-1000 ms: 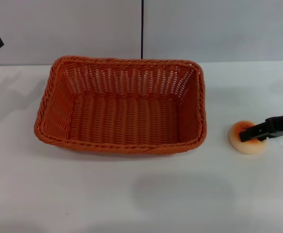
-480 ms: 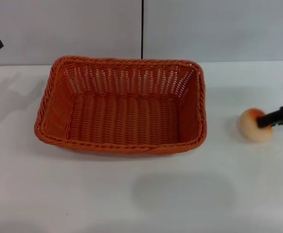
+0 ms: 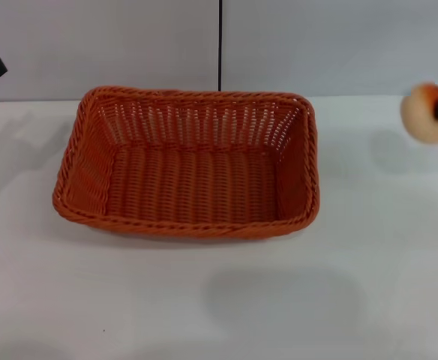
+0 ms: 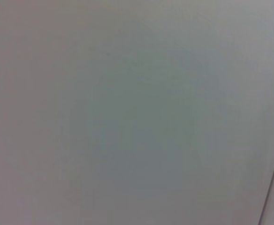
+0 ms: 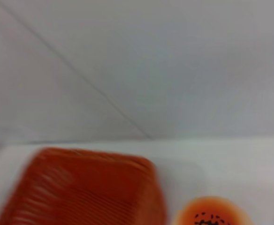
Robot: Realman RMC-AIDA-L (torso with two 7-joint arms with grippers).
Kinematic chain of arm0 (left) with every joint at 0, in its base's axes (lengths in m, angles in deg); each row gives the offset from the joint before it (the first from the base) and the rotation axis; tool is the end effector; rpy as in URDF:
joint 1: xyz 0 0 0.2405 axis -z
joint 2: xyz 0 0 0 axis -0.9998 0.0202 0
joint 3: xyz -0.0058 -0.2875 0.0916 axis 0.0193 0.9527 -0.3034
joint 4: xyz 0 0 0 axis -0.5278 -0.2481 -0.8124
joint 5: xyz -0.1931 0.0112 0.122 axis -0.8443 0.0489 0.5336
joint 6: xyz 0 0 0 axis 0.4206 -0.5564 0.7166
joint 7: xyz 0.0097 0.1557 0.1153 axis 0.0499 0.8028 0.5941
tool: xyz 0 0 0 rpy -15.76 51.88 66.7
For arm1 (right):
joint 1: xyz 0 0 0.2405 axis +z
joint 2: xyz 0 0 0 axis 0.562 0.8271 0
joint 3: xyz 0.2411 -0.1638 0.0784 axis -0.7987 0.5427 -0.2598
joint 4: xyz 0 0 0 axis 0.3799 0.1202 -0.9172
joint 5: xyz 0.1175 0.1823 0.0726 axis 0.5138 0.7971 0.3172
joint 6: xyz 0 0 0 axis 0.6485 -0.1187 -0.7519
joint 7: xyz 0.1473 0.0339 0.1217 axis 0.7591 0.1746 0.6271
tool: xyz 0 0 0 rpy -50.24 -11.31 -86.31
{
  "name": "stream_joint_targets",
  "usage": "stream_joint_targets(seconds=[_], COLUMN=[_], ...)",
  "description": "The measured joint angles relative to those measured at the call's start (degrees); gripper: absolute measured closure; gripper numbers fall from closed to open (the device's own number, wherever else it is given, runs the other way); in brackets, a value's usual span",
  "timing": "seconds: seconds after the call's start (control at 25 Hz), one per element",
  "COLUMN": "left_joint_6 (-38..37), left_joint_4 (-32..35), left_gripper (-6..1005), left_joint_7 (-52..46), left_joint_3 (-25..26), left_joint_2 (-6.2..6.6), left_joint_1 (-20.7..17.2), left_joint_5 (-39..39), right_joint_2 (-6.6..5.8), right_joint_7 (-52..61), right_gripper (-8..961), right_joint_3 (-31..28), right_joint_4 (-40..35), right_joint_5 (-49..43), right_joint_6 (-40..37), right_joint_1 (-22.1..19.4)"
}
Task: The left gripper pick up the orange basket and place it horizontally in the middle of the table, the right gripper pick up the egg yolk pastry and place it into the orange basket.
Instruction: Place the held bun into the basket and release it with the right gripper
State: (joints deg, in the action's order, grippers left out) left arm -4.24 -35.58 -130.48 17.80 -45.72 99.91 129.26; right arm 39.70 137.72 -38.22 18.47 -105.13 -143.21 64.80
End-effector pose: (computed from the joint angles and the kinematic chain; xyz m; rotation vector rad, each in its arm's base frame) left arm -0.3729 0.3636 0.0612 -1.9519 -0.7580 -0.9162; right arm 0.2870 0.4038 0.0670 -2.3455 1.4705 0.4713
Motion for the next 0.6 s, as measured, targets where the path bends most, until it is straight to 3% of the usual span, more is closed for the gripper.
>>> stream_joint_targets(seconds=[0.24, 0.48, 0.6], left_joint_6=[0.0, -0.8, -1.2], left_joint_4=[-0.8, -1.1, -1.4], left_gripper=[193, 193, 193], left_joint_7=[0.0, 0.3, 0.7], left_joint_3=[-0.3, -0.3, -0.4], left_joint_2=[-0.04, -0.15, -0.15], left_joint_1=[0.5, 0.4, 0.3], left_joint_5=[0.0, 0.0, 0.1], right_joint_2=[-0.47, 1.08, 1.15], right_joint_7=[-1.4, -6.0, -7.5], right_gripper=[864, 898, 901], right_joint_3=[5.8, 11.9, 12.9], right_joint_4=[5.7, 14.1, 17.6], right_joint_5=[7.4, 8.8, 8.7], right_joint_6=[-2.2, -1.2, 0.0], right_joint_1=[5.4, 13.4, 15.5])
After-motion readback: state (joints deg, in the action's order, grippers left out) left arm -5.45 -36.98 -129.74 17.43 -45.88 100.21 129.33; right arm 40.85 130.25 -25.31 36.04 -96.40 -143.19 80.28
